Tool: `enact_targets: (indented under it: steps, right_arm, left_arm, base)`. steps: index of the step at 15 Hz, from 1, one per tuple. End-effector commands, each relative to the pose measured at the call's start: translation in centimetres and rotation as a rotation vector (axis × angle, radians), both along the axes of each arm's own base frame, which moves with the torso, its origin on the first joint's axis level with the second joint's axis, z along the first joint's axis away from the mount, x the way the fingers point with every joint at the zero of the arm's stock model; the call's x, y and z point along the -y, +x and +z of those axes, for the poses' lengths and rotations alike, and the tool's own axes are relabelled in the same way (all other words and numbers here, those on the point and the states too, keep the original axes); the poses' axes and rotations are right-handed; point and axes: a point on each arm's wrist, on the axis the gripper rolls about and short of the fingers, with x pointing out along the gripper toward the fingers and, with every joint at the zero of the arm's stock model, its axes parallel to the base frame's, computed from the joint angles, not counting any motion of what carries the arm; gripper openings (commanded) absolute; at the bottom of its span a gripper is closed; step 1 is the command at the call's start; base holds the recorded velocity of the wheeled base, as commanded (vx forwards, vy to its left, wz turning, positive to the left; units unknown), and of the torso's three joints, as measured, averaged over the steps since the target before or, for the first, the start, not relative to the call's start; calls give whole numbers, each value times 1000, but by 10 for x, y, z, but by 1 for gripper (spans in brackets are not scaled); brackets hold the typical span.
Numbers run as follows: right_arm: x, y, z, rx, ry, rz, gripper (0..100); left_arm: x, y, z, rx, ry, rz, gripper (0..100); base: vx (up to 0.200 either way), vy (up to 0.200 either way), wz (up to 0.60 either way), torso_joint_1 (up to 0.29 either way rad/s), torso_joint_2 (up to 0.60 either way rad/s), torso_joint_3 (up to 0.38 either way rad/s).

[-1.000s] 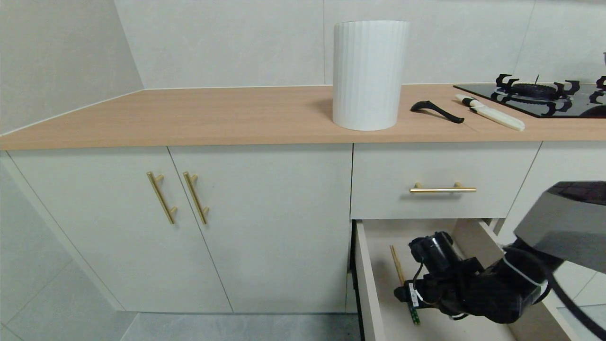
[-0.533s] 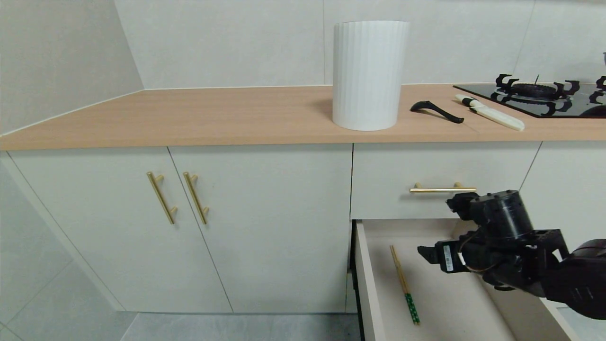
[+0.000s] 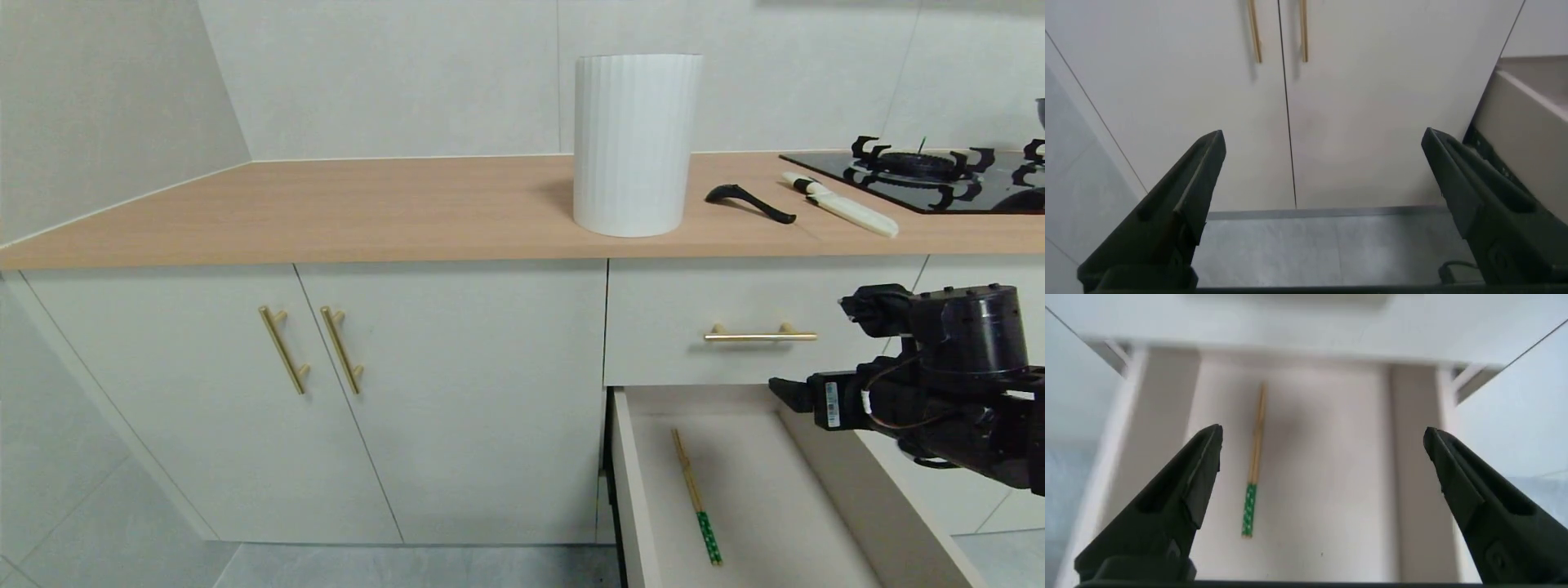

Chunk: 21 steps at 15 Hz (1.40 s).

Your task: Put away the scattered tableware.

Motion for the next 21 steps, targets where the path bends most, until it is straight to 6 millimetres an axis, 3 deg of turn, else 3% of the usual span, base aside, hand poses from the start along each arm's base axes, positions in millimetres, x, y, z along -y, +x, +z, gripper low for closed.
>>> enact_targets:
  steps: [1, 21]
  right_arm:
    - [2, -4, 6, 20, 4, 0, 100]
    - [2, -6, -1, -1, -17, 21, 100]
  left_arm:
    - [0, 0, 0, -2, 0, 0, 100]
    - [0, 0, 0, -2, 0, 0, 100]
  base:
    - [0, 0, 0, 32, -168, -271]
    - [0, 0, 0, 194, -483, -285]
